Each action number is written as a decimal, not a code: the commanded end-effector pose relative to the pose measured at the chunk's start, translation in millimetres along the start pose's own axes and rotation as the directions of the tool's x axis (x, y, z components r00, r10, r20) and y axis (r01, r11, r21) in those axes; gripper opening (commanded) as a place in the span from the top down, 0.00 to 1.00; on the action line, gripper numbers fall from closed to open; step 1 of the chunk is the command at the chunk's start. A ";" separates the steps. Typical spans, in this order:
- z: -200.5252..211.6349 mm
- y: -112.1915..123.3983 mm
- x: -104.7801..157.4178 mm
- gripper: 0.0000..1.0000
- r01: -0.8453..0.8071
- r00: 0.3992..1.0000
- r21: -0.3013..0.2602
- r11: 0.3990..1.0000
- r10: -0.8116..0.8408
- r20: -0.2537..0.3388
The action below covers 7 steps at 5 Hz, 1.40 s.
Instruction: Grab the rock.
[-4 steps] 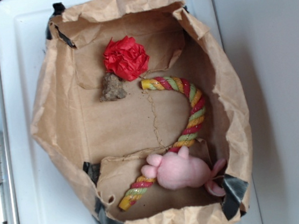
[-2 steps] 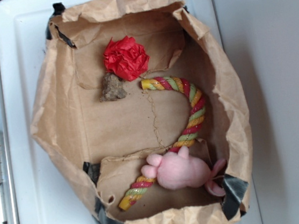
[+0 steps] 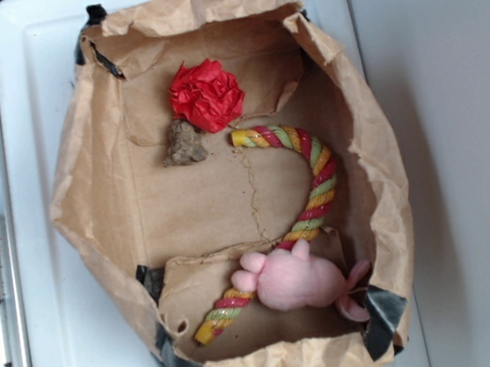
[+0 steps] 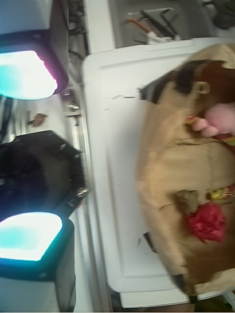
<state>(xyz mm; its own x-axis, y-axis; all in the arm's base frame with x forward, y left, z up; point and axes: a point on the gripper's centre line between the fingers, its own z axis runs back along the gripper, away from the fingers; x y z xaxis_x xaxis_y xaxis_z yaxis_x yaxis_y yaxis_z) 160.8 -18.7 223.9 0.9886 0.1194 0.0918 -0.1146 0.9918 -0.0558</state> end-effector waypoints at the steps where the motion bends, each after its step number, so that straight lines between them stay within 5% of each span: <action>1: -9.0 12.6 51.0 0.00 -0.116 0.985 0.020 0.993 0.113 0.132; 3: -35.2 32.1 88.5 0.00 -0.219 0.954 0.018 0.975 0.211 0.213; 7: -92.1 66.9 104.2 0.00 -0.254 0.950 0.072 0.965 0.235 0.207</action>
<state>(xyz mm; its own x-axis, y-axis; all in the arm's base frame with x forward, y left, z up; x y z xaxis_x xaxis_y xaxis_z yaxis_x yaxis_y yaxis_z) 262.1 42.5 125.4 0.9117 0.3361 0.2363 -0.3436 0.9391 -0.0099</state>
